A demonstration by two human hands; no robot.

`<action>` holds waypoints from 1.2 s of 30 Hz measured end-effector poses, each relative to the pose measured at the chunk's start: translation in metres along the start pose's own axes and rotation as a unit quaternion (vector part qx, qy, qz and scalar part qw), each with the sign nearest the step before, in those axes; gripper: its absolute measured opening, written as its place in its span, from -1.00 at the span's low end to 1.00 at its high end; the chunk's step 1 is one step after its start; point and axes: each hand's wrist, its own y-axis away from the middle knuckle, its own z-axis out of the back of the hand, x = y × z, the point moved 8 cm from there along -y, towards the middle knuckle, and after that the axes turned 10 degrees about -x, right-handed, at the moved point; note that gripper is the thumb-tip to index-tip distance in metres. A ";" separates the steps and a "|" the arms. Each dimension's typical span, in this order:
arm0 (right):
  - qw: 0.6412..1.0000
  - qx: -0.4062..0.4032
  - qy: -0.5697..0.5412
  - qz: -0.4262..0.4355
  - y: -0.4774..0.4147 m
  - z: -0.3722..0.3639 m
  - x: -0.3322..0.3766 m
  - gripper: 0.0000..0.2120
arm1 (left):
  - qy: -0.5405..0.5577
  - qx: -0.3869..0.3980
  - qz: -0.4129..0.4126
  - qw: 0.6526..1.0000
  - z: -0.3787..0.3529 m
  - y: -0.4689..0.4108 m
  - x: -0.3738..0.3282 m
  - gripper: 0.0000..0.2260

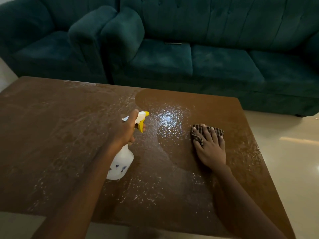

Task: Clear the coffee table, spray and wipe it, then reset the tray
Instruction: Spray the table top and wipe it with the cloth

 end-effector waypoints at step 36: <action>0.980 0.022 -0.021 0.198 0.041 -0.009 0.101 -0.46 | -0.006 0.015 -0.019 1.000 0.004 0.012 -0.004 -0.29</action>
